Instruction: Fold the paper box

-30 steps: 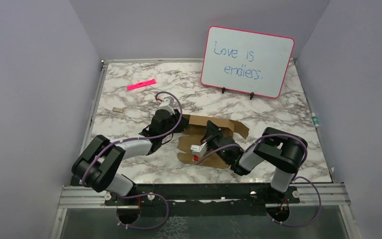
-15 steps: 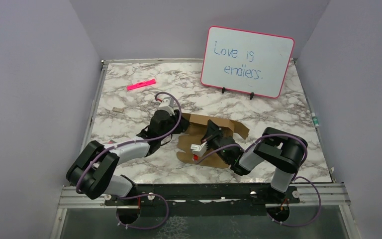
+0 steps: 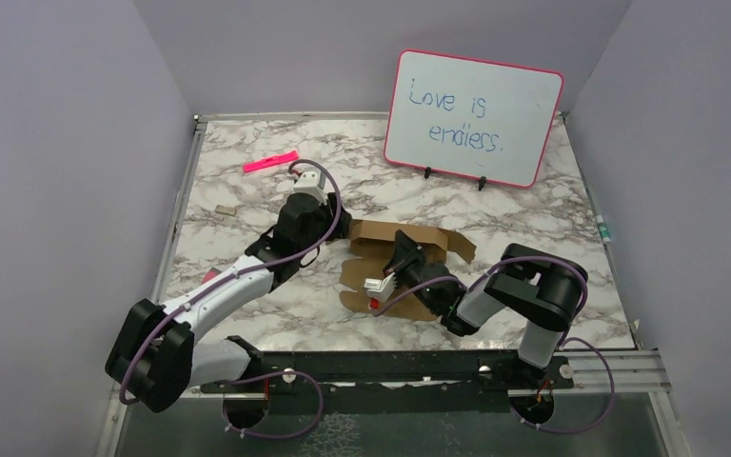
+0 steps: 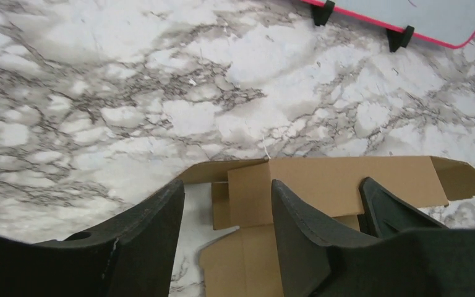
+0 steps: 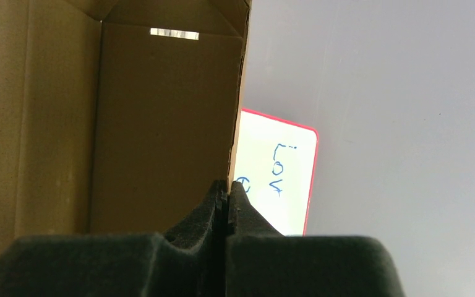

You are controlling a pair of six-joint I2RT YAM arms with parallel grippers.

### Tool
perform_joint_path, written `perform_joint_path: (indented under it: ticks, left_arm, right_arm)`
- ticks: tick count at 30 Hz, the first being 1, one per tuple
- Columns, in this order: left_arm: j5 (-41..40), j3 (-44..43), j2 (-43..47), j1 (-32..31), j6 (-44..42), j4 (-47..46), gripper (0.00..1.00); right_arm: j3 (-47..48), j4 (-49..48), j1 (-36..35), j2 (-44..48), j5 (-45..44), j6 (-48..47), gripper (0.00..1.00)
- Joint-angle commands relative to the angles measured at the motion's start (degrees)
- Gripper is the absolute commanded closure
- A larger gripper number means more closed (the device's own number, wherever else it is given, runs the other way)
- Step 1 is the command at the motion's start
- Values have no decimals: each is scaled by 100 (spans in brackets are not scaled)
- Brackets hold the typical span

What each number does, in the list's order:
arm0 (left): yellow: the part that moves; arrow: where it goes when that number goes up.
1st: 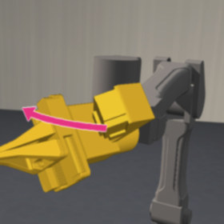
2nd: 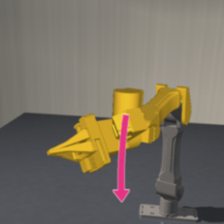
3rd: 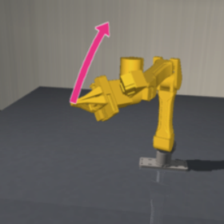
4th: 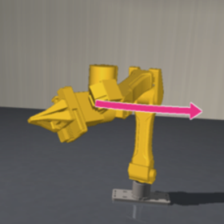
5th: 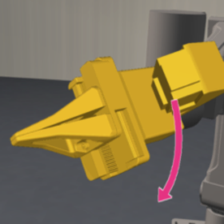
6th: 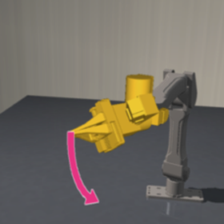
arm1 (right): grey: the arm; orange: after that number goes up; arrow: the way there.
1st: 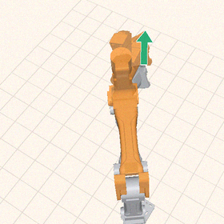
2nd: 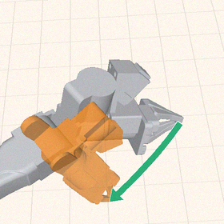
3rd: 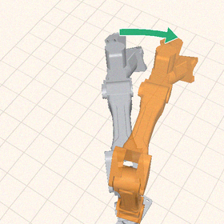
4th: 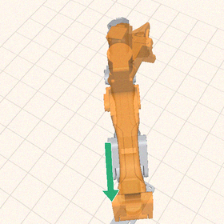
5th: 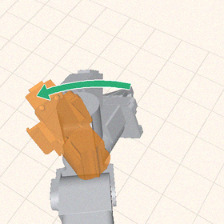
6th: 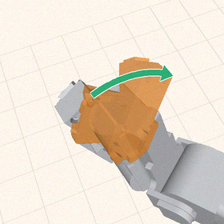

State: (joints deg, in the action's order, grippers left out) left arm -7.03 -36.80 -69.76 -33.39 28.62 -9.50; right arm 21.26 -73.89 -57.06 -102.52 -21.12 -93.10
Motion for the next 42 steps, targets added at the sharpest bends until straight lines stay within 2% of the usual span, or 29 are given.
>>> perform_joint_path:
  ticks: [1, 7, 15, 20, 24, 27, 29, 34, 42]
  left_arm:
    - [-793, -574, 115, 94, -910, 1179, 42]
    - [-833, -1181, -584, 109, -1449, 1766, 38]
    - [-353, -1434, -1100, 157, -1969, 1860, 38]
    - [-549, -1528, -1413, 174, -2075, 1956, 49]
    - [-314, -1597, -1564, 175, -2072, 2036, 60]
    - [-77, -1606, -1557, 175, -2001, 2081, 74]
    - [159, -1576, -1483, 167, -1885, 2083, 78]
    - [542, -1480, -1198, 52, -1560, 2083, 82]
    - [698, -1352, -811, -97, -1224, 2236, 83]
  right_arm:
    - [54, -857, -56, -137, 38, -160, 98]
    - [79, -820, -60, -124, 62, -165, 99]
    - [106, -763, -60, -88, 65, -165, 98]
    - [149, -794, -60, -143, 66, -139, 98]
    - [209, -803, -64, -167, 65, -131, 98]
    - [261, -811, -60, -163, 57, -130, 98]
    - [305, -820, -55, -175, 28, -129, 98]
    - [413, -985, -58, -317, -66, -186, 98]
    - [552, -1333, -48, -614, -219, -206, 98]
